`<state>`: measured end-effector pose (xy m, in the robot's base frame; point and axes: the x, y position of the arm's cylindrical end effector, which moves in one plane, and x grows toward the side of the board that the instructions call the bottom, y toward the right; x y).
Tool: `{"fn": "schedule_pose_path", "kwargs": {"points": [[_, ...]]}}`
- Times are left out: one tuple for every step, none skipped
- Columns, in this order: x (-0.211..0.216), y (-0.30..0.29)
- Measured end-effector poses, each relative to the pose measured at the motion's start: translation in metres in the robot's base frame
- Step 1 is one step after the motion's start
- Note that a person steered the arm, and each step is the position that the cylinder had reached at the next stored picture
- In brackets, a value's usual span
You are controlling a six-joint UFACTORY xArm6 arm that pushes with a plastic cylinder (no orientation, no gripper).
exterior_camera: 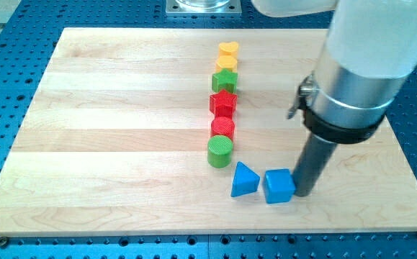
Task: Push the cube to the bottom center of the board
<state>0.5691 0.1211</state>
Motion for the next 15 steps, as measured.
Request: {"fn": "schedule_pose_path", "kwargs": {"points": [[0.0, -0.03], [0.0, -0.043], [0.0, -0.043], [0.002, -0.021], [0.032, -0.009], [0.05, -0.015], [0.05, -0.041], [0.05, -0.075], [0.049, -0.092], [0.049, -0.115], [0.049, -0.135], [0.035, -0.136], [0.021, -0.136], [0.003, -0.136], [-0.01, -0.136]]}}
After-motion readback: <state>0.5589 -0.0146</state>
